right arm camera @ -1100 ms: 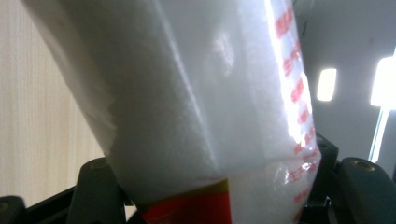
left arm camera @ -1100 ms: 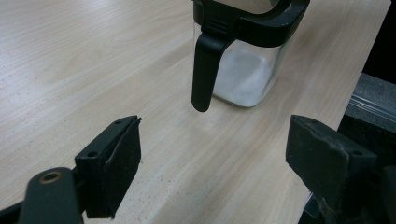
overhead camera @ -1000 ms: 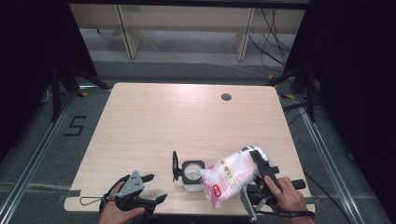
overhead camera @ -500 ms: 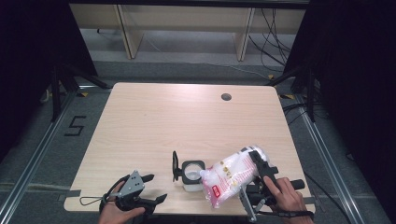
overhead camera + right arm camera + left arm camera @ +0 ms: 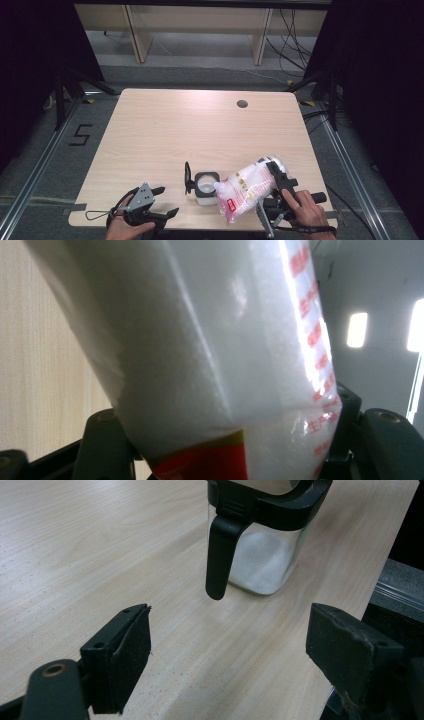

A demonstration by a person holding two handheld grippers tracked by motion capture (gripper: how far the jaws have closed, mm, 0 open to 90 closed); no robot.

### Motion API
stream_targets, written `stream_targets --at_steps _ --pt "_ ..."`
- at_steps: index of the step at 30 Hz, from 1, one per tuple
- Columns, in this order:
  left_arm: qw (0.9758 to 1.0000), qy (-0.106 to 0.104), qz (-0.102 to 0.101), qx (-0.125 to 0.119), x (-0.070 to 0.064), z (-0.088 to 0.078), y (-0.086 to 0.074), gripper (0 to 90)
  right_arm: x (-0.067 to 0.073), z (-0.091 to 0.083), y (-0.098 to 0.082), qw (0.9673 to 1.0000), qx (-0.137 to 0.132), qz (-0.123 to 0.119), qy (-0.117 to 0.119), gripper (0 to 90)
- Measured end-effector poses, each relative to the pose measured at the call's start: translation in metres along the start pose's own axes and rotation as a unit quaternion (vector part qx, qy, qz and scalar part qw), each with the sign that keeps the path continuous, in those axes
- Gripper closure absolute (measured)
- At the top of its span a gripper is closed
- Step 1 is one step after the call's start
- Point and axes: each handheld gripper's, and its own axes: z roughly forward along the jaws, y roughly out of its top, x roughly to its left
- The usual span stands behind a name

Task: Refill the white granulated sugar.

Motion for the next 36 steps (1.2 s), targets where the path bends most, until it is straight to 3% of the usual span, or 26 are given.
stream_targets --at_steps 2,3,7,9,13,15,17,19,20,27,29,32,33,34,36 --pt "1.0 -0.001 -0.002 -0.001 -0.0003 0.0002 -0.0001 17.6 -0.0009 0.0002 -0.0005 0.9999 -0.003 -0.011 -0.002 37.4" --pt "1.0 -0.001 -0.003 -0.002 -0.0003 0.0002 0.0 17.6 -0.0004 -0.0002 -0.0007 1.0 -0.002 0.002 0.0 37.4" --pt "1.0 0.001 -0.001 -0.002 -0.0004 0.0002 -0.0001 17.6 -0.0009 -0.0007 -0.0008 1.0 -0.001 0.004 -0.004 37.4" --pt "0.9999 0.0 -0.015 -0.002 -0.0018 0.0004 -0.0005 17.6 -0.0008 -0.0004 -0.001 1.0 -0.001 0.005 -0.004 37.4" --pt "0.9999 0.002 -0.014 -0.002 -0.0016 0.0004 -0.0006 17.6 -0.0005 -0.0005 -0.0005 1.0 0.0 0.001 -0.001 37.4" --pt "1.0 -0.001 -0.001 -0.001 -0.0002 0.0001 0.0 17.6 0.0009 -0.0006 -0.0001 1.0 0.001 0.008 0.001 37.4" --pt "1.0 -0.001 -0.002 -0.001 -0.0003 0.0002 -0.0001 17.6 0.003 -0.0009 -0.0002 0.9998 0.002 0.02 0.002 37.4" --pt "0.9999 0.0 -0.015 -0.002 -0.0017 0.0003 -0.0005 17.6 0.0001 -0.0002 0.0005 1.0 -0.002 -0.002 0.0 37.4" --pt "0.9999 0.001 -0.015 0.0 -0.0016 0.0002 -0.0005 17.6 0.0032 -0.0005 -0.0001 0.9998 0.001 0.018 0.001 37.4" --pt "1.0 -0.001 -0.001 -0.001 -0.0001 0.0 0.0 17.6 0.0017 -0.0001 -0.0004 1.0 0.0 0.0 0.003 37.4" --pt "0.9999 0.002 -0.012 -0.002 -0.0015 0.0 -0.0004 17.6 0.0019 -0.0001 -0.0005 1.0 0.0 0.001 0.004 37.4" --pt "1.0 0.003 -0.004 -0.003 -0.0005 -0.0001 -0.0003 17.6 0.0027 -0.0002 -0.0008 1.0 -0.001 0.004 0.004 37.4" --pt "0.9998 0.003 -0.017 -0.005 -0.0019 0.0003 -0.0008 17.6 0.0028 0.002 -0.0017 0.9998 -0.016 0.001 -0.007 37.4" --pt "0.9999 0.004 -0.015 -0.004 -0.0016 0.0002 -0.0008 17.6 0.0053 0.0008 -0.002 0.9998 -0.006 0.02 -0.001 37.4" --pt "0.9999 0.004 -0.01 -0.003 -0.0012 0.0 -0.0005 17.6 0.005 -0.0003 -0.0018 0.9998 0.001 0.019 0.005 37.5"
